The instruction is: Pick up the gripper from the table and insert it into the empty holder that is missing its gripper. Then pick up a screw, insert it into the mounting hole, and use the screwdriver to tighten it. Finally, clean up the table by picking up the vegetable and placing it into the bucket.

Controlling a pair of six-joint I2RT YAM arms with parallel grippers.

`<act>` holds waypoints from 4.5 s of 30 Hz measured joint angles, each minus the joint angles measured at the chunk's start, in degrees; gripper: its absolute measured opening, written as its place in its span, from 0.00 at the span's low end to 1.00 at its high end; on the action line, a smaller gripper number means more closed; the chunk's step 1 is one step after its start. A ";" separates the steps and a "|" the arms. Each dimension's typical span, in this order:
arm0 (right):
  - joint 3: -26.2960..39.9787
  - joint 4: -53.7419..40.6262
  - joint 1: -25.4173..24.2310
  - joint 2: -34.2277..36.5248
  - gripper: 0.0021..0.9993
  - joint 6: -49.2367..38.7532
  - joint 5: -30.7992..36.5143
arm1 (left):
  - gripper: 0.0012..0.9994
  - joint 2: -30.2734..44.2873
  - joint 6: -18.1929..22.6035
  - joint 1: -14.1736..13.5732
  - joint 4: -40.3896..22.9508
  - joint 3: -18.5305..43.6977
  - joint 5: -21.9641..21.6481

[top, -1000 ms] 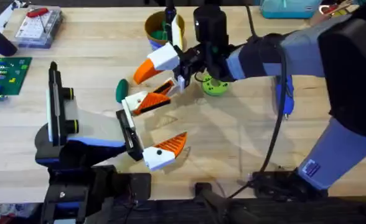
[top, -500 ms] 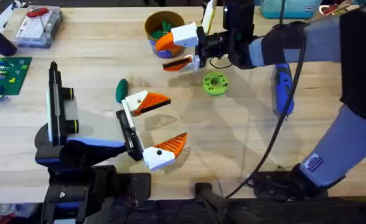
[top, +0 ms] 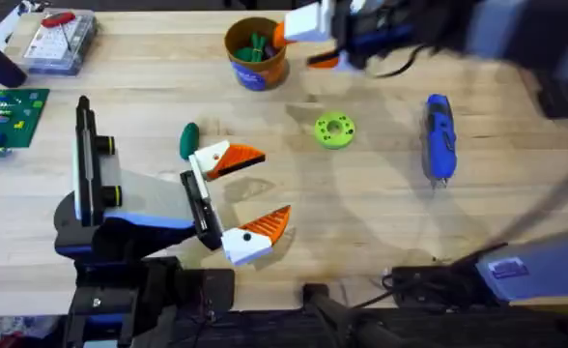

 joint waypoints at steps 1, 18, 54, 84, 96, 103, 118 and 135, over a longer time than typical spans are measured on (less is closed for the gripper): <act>1.92 -5.73 -0.13 -2.42 1.00 -3.01 2.66 | 1.00 0.00 0.00 0.00 0.00 0.00 -0.02; 17.80 -53.56 1.30 -16.39 1.00 -24.90 37.42 | 1.00 -0.01 0.00 0.00 0.00 0.00 0.00; -6.73 -37.93 5.76 -11.25 1.00 -24.21 37.05 | 1.00 0.00 -0.02 0.00 0.00 0.00 0.00; -11.85 -30.97 5.13 -6.50 1.00 -24.19 37.05 | 1.00 0.00 -0.02 0.00 0.00 0.00 0.00; -12.29 -25.13 3.54 -6.09 0.82 -25.59 37.05 | 1.00 0.00 -0.01 0.00 0.00 0.00 0.00; -11.87 -25.02 3.54 -4.31 0.62 -26.18 37.05 | 1.00 0.00 -0.01 0.00 0.00 0.00 0.00; -9.50 -25.77 3.54 -1.01 0.43 -26.92 36.86 | 1.00 0.00 -0.02 0.00 0.00 0.00 0.00; -7.39 -25.89 3.59 -0.32 0.29 -27.42 37.53 | 1.00 0.00 -0.02 0.00 0.00 0.00 0.00</act>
